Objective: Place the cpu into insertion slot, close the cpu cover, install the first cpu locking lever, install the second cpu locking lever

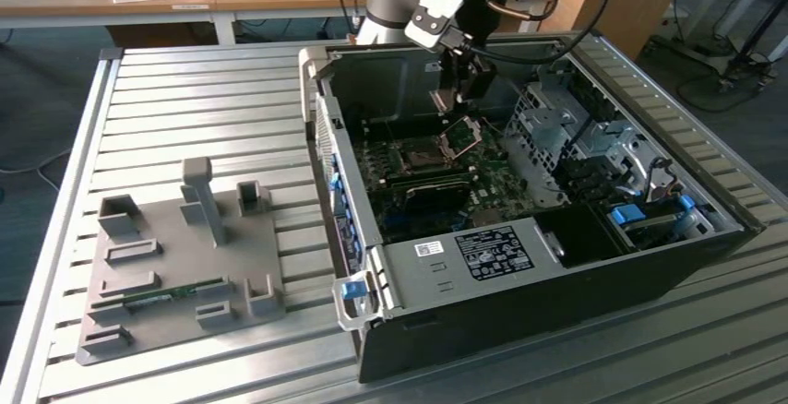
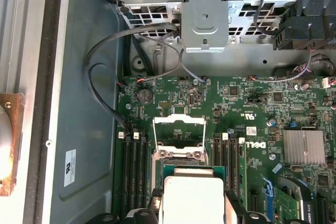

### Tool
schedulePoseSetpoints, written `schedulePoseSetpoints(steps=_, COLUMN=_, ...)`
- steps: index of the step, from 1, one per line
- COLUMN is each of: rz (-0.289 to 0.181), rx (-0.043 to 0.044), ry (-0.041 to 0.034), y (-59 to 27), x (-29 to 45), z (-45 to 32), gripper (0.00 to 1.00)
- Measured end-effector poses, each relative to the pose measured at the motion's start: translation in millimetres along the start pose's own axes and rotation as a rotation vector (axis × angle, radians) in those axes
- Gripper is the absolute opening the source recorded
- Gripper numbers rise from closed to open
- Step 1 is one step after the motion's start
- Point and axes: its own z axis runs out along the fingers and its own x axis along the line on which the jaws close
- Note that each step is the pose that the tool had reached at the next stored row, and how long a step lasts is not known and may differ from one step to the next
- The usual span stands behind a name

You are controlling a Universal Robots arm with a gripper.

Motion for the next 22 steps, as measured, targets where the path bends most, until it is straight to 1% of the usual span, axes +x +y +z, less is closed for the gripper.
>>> schedulePoseSetpoints(steps=5, rz=0.0, rx=0.0001, ry=-0.0001, y=0.0, x=0.0, z=-0.1, gripper=0.54)
schedulePoseSetpoints(steps=6, rz=0.0, rx=0.0018, ry=-0.0001, y=0.0, x=0.0, z=-0.2, gripper=0.54)
schedulePoseSetpoints(steps=8, rz=0.001, rx=0.0182, ry=-0.0003, y=0.0, x=0.0, z=-0.1, gripper=0.54)
schedulePoseSetpoints(steps=9, rz=0.001, rx=0.0195, ry=-0.0004, y=0.0, x=0.0, z=-0.1, gripper=0.54)
schedulePoseSetpoints(steps=14, rz=0.001, rx=0.0204, ry=0.0001, y=0.0, x=0.0, z=0.6, gripper=0.54)
schedulePoseSetpoints(steps=16, rz=0.001, rx=0.024, ry=-0.0002, y=-0.1, x=-0.1, z=2.5, gripper=0.54)
schedulePoseSetpoints(steps=19, rz=0.001, rx=0.0331, ry=-0.0003, y=-0.3, x=-0.1, z=4.5, gripper=0.54)
schedulePoseSetpoints(steps=22, rz=0.001, rx=0.0344, ry=-0.0004, y=-0.3, x=-0.2, z=4.4, gripper=0.54)
